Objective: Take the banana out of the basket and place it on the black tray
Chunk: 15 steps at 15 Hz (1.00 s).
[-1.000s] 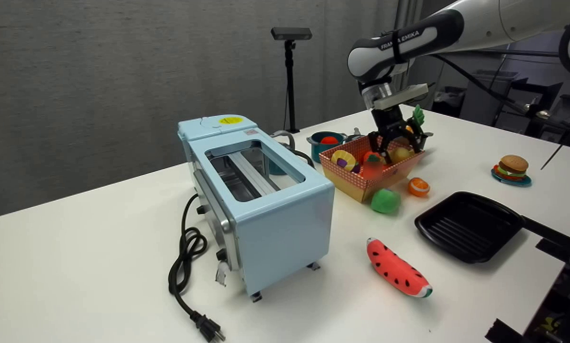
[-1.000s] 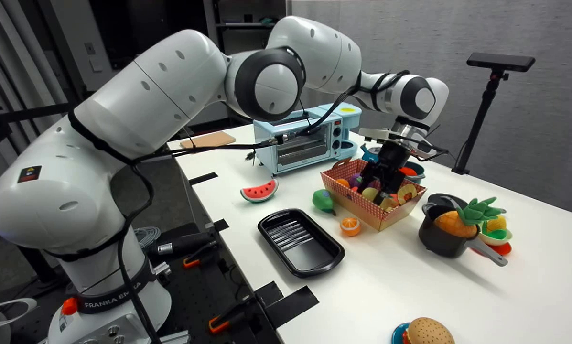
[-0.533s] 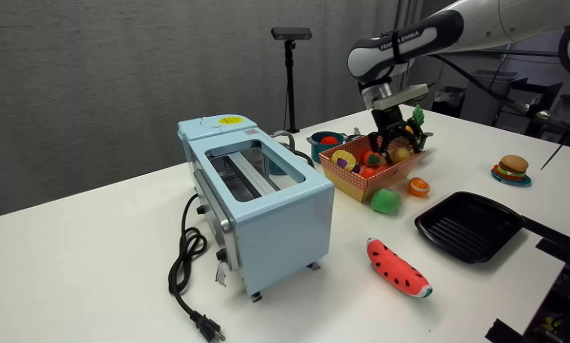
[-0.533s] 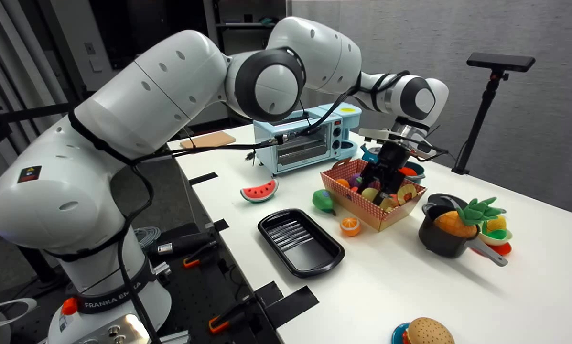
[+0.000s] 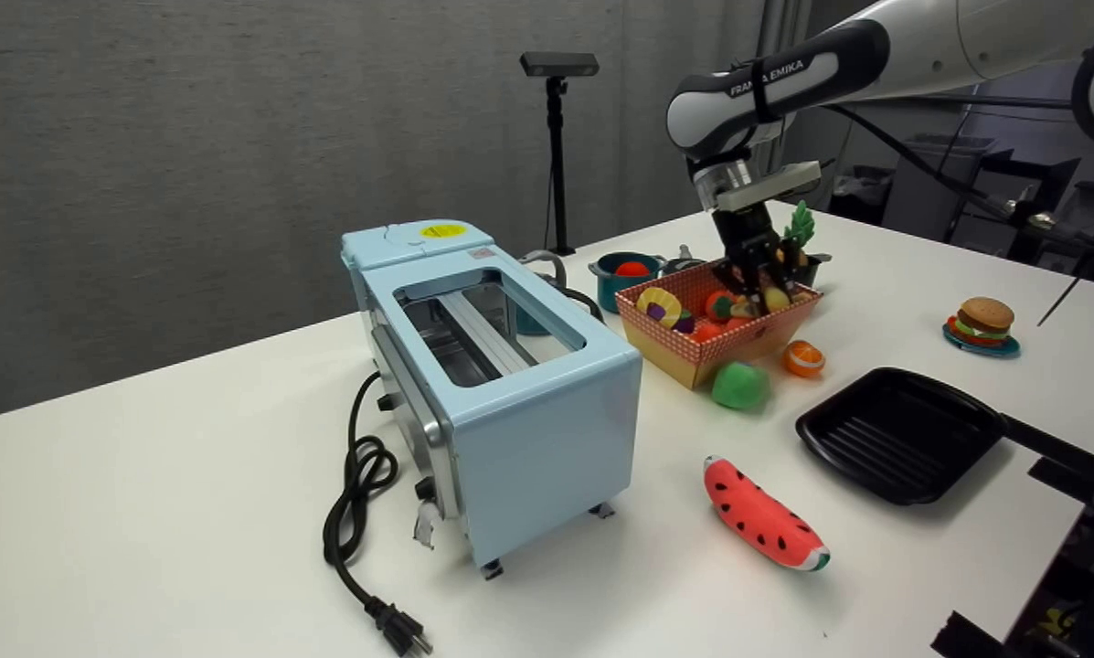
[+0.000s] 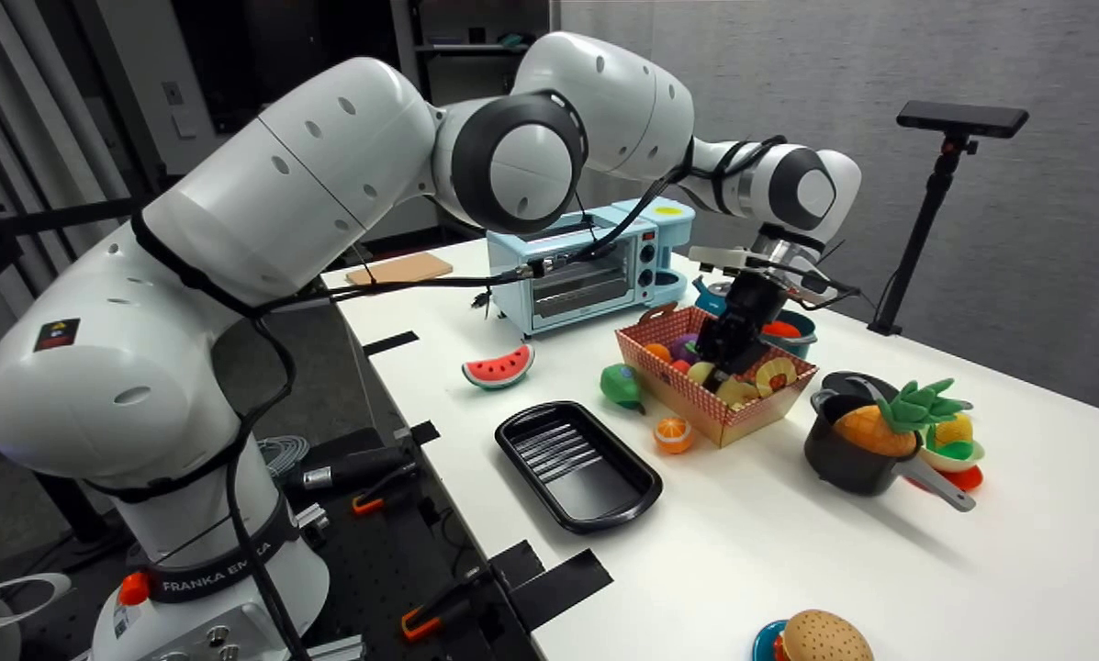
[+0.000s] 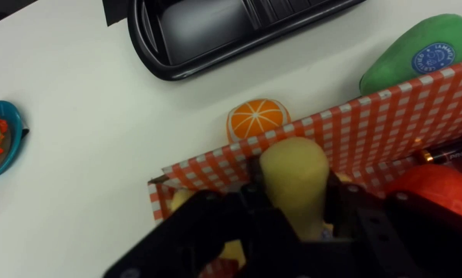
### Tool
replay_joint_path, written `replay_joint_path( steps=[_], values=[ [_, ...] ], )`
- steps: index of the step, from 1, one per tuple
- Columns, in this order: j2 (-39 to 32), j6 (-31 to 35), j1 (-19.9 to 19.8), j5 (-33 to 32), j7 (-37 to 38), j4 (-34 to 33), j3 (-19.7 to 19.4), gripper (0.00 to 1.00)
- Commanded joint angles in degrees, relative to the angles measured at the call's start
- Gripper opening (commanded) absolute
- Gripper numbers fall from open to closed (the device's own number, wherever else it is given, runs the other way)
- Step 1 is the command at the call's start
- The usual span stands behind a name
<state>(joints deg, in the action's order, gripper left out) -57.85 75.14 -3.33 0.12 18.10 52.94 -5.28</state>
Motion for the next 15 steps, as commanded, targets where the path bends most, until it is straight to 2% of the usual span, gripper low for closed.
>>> replay_joint_path(
  steps=[1, 2, 9, 15],
  values=[
    [-0.23, -0.56, 0.16, -0.19, 0.29, -0.51, -0.13, 0.06],
    [-0.01, -0.44, 0.24, -0.2, 0.34, -0.24, -0.12, 0.02],
    [5.5, 3.07, 2.34, -0.53, 1.79, 6.11, -0.21, 0.04],
    [15.69, 11.76, 4.6, -0.69, 2.54, 19.03, -0.47, 0.04]
  ],
)
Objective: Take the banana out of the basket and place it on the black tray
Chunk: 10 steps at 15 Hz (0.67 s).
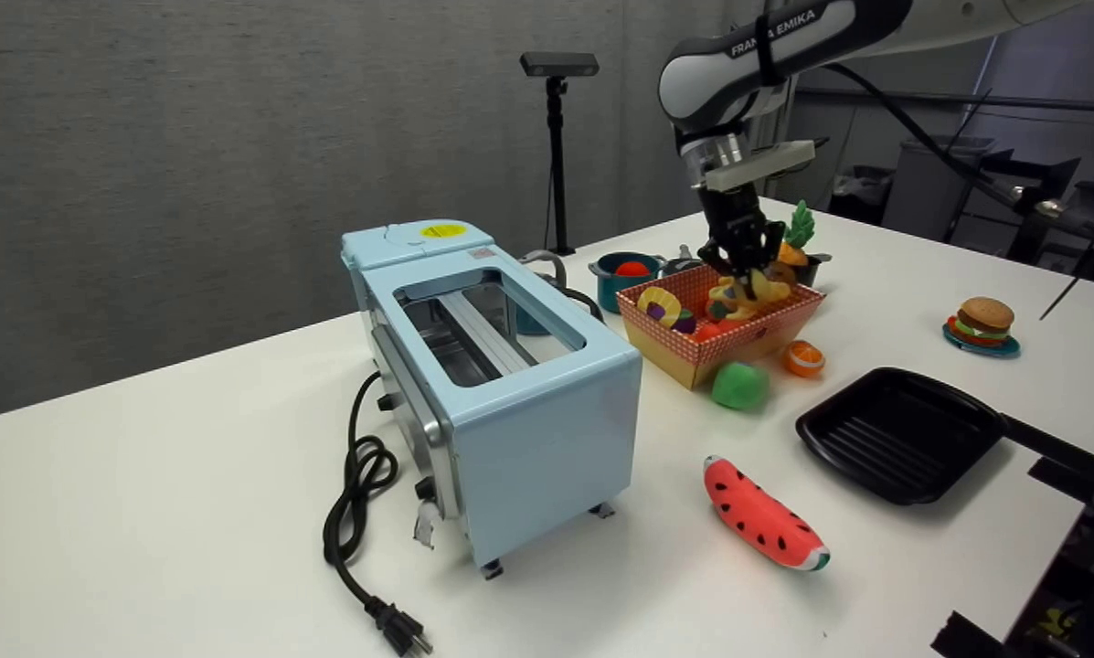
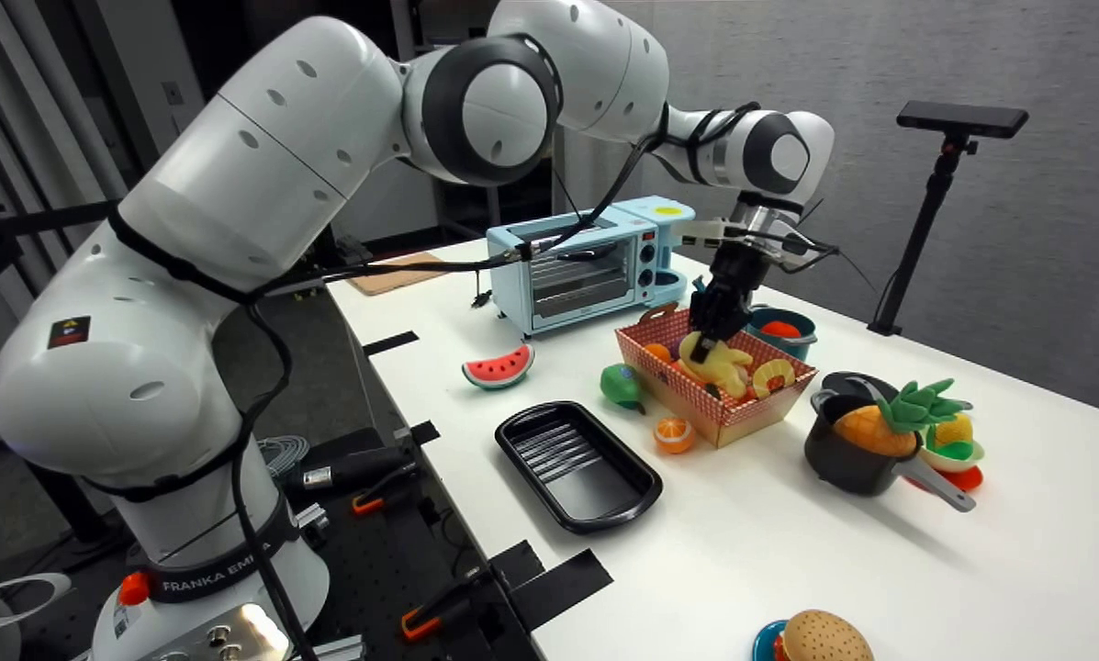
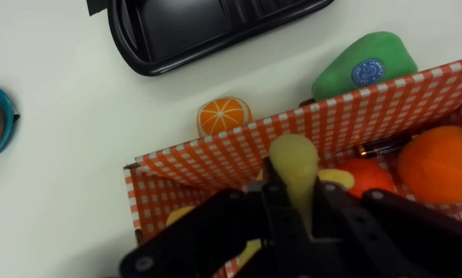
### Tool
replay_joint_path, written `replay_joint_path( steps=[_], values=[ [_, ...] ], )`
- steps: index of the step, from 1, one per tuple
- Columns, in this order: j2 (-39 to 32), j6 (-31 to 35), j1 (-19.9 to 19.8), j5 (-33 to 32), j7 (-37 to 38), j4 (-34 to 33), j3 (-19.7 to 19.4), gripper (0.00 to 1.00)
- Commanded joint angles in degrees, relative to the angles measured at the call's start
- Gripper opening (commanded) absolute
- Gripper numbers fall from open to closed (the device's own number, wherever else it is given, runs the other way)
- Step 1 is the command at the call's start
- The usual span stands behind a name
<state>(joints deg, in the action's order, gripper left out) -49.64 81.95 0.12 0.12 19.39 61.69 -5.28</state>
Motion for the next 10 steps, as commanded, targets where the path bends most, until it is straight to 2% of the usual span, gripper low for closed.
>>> replay_joint_path(
  steps=[1, 3, 10],
  values=[
    [9.32, 6.41, 1.22, -0.65, 1.25, 12.82, -0.35, 0.04],
    [12.89, 10.3, 1.36, -0.59, 1.3, 17.91, -0.34, 0.04],
    [24.49, 29.9, 1.78, -2.74, 1.89, 36.12, -0.73, 0.04]
  ],
)
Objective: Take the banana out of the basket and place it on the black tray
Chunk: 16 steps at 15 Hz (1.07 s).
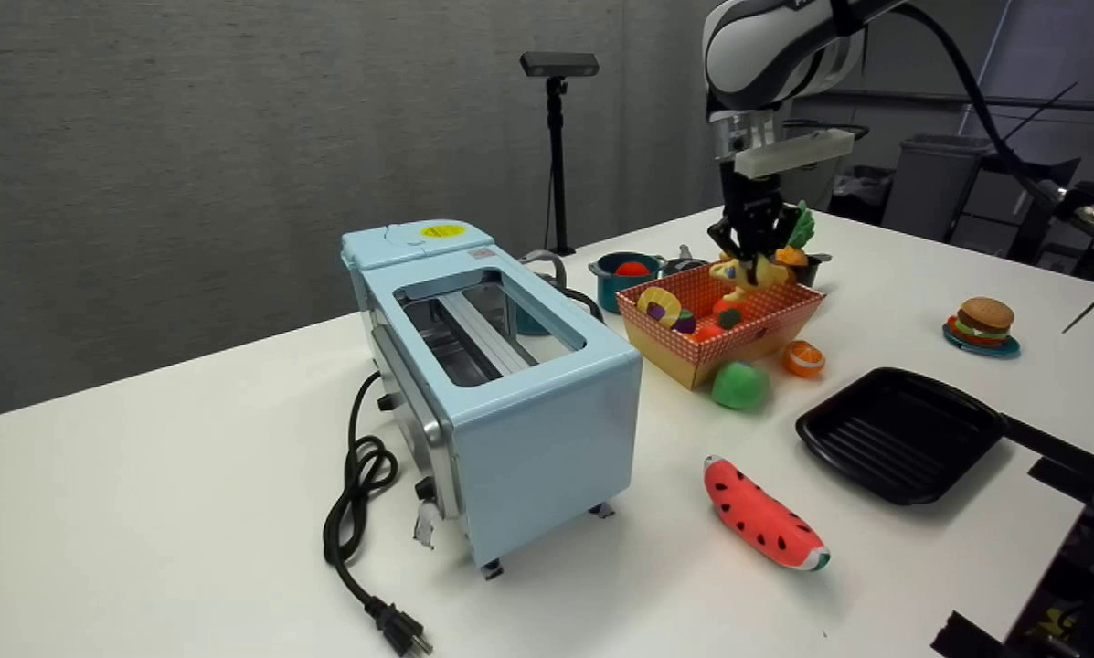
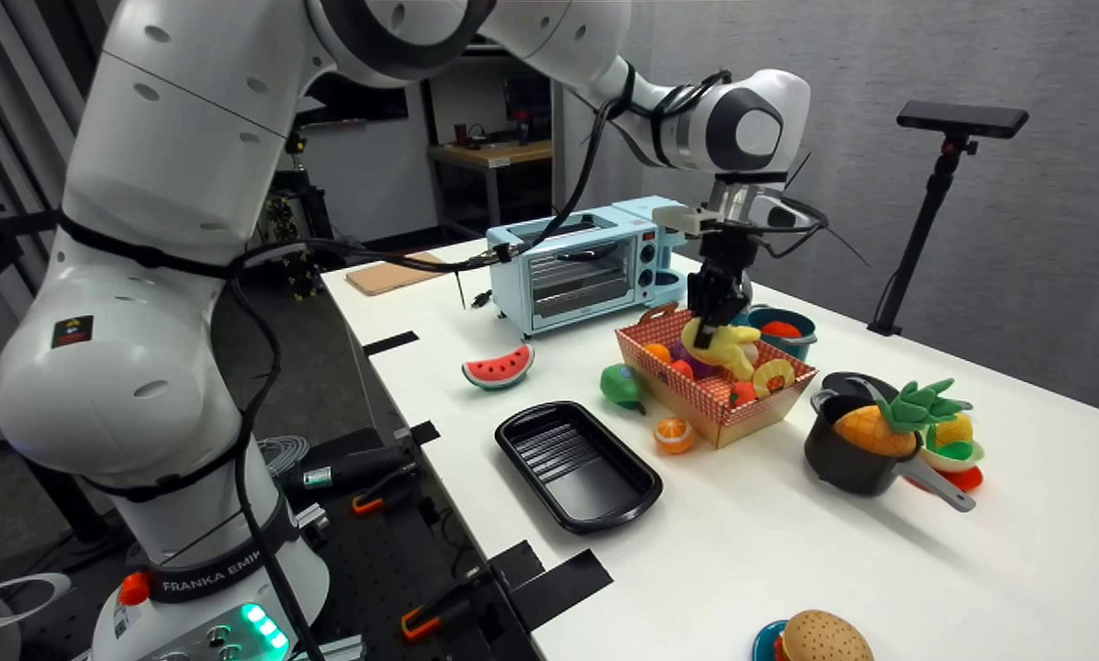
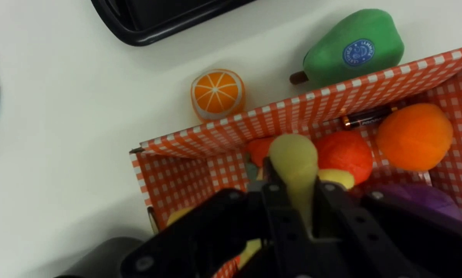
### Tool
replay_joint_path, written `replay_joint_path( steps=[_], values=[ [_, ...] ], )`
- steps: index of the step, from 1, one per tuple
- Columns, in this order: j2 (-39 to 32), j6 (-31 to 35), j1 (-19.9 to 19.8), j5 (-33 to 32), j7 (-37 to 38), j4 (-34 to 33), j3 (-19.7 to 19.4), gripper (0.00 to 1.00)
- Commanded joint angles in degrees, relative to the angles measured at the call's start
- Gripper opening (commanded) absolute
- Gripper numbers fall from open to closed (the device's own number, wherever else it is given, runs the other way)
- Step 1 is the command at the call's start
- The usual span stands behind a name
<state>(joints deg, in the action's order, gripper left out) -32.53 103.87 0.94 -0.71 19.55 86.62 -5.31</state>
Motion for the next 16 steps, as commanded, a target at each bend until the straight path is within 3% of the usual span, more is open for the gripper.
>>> replay_joint_path(
  steps=[1, 4, 7, 16],
  values=[
    [8.92, 10.23, 0.97, -2.15, 2.06, 13.94, -0.74, 0.04],
    [12.55, 13.72, 0.6, -1.97, 2.31, 20.21, -0.51, 0.04],
    [16.13, 10.15, 0.02, -0.82, 0.78, 24.47, 0.16, 0.04],
    [27.91, 12.02, -0.46, -0.98, 0.71, 38.01, 1.03, 0.04]
  ],
)
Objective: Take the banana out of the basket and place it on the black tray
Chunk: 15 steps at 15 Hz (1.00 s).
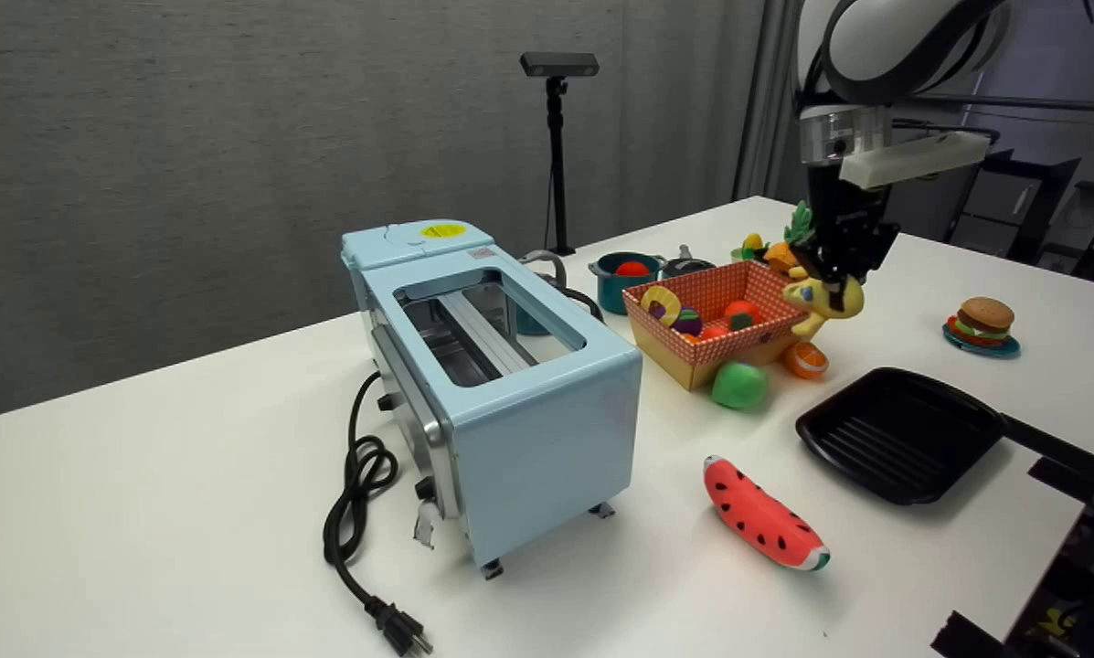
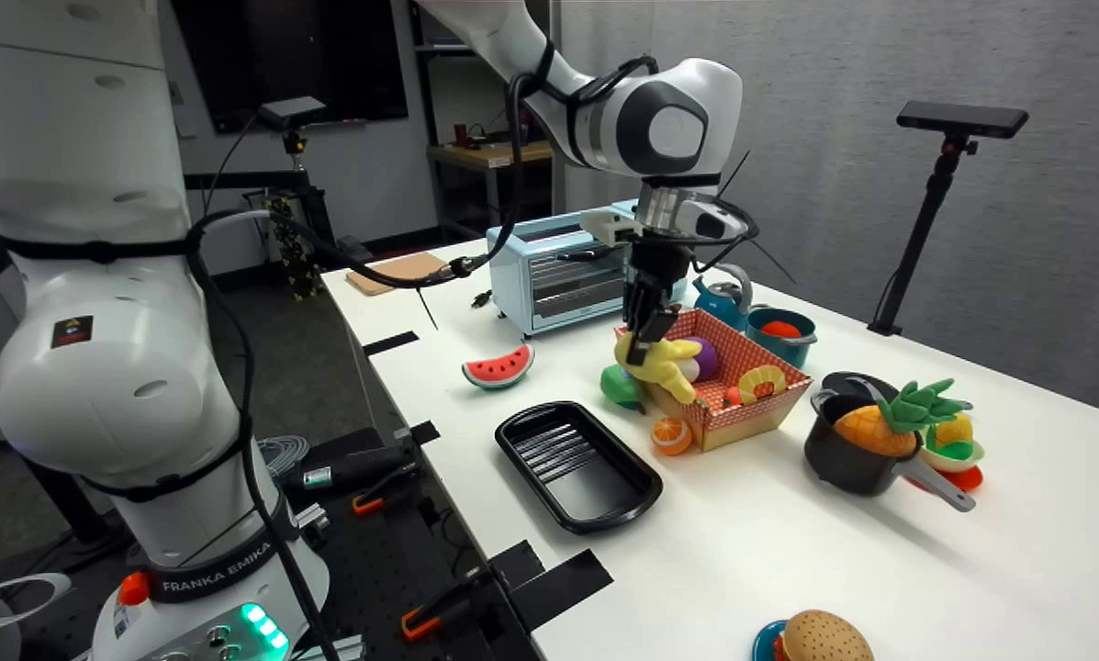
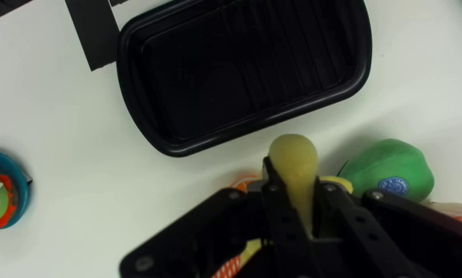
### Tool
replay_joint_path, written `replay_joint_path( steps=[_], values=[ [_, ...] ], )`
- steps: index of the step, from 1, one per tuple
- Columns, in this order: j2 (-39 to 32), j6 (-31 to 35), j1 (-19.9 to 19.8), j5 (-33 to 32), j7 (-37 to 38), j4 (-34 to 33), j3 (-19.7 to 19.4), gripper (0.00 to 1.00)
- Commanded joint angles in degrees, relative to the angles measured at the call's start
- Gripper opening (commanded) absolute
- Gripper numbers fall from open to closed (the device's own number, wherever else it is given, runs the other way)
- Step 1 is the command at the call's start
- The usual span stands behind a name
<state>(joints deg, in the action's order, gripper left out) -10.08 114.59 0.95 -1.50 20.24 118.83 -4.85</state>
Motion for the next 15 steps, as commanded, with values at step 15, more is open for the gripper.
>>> replay_joint_path(
  steps=[15],
  values=[
    [10.15, 1.16, -2.82, 0.55, -1.76, 15.68, 0.15, 0.04]
  ],
)
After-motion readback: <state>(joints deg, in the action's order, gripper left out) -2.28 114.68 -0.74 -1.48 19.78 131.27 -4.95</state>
